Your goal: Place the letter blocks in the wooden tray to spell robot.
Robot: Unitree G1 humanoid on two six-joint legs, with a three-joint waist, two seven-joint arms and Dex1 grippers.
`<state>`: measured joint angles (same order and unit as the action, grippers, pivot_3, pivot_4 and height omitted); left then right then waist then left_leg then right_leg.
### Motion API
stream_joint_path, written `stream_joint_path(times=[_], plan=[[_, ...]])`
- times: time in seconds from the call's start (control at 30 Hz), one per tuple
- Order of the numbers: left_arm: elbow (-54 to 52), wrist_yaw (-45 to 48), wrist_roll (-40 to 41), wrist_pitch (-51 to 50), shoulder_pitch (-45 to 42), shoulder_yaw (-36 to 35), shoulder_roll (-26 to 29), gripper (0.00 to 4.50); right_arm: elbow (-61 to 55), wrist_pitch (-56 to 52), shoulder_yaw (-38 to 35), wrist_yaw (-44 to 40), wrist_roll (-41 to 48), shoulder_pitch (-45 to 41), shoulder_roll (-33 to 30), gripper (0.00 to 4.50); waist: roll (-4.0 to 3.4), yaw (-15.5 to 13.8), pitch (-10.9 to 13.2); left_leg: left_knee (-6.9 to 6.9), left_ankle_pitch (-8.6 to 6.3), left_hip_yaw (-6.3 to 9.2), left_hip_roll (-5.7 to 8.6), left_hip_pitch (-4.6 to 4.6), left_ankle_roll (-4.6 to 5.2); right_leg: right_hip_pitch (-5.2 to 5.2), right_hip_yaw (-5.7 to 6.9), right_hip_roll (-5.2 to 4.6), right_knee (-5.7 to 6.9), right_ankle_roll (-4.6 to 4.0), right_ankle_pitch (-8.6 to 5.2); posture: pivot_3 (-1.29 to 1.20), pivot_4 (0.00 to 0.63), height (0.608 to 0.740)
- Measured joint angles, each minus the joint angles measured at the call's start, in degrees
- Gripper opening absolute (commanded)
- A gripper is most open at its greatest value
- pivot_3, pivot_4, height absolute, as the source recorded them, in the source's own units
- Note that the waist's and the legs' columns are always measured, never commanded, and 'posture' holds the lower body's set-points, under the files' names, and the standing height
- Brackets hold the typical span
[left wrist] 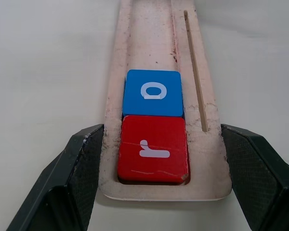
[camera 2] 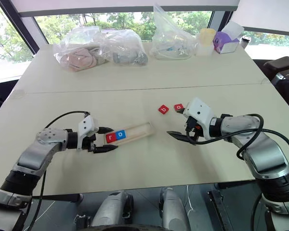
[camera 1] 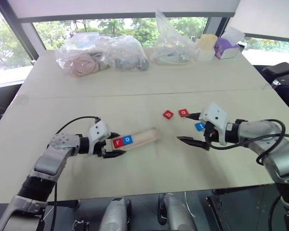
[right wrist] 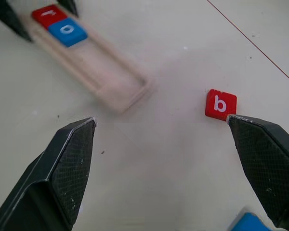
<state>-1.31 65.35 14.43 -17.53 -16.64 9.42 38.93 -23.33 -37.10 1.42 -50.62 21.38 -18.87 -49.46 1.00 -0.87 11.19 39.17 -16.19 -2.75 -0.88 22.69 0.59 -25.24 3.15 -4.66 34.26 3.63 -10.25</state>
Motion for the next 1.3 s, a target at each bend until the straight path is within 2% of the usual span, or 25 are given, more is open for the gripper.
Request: stream_joint_path(times=[0.33,0.67,0.73,0.77,1.3], plan=[[2.59,4.28,-3.43,5.71,-4.24,5.04,-0.90,3.34,0.00,0.00,0.02,-0.04,-0.27,-0.13,0.00,4.50,0.00,0.07,0.00,0.00,0.00,0.00,0.01,0.15,0.00,-0.13,0.01,0.03,0.00,0.01,0.00,0.00,0.150,0.740],[5.80,4.23,-5.23,9.70,-5.48,5.49,-2.38,3.34,-0.01,0.00,0.02,0.14,-0.31,-0.13,0.00,4.50,0.00,0.02,0.00,0.03,0.00,0.01,0.01,0.14,0.01,-0.12,0.01,0.03,0.01,0.01,0.00,0.00,0.150,0.740],[5.94,4.22,-5.24,9.80,-5.50,5.47,-2.48,4.22,-0.01,0.00,0.02,0.14,-0.34,-0.13,0.00,4.50,0.00,0.02,0.00,0.04,0.00,0.01,0.01,0.14,0.01,-0.11,0.01,0.02,0.01,0.01,0.00,0.00,0.150,0.740],[6.00,4.13,-5.25,9.80,-5.52,5.45,-2.57,4.48,-0.01,0.01,0.02,0.14,-0.36,-0.13,0.01,4.50,0.00,0.01,0.00,0.03,0.00,0.01,0.01,0.14,0.01,-0.11,0.01,0.02,0.01,0.01,0.00,0.00,0.150,0.740],[5.44,4.54,-3.73,12.00,-4.77,4.92,-2.87,4.48,0.00,0.03,0.29,0.02,-0.39,-0.68,0.09,4.50,0.01,0.09,0.00,0.03,0.00,0.02,0.00,0.17,0.01,-0.14,0.01,0.03,0.00,0.01,0.01,0.00,0.150,0.740]])
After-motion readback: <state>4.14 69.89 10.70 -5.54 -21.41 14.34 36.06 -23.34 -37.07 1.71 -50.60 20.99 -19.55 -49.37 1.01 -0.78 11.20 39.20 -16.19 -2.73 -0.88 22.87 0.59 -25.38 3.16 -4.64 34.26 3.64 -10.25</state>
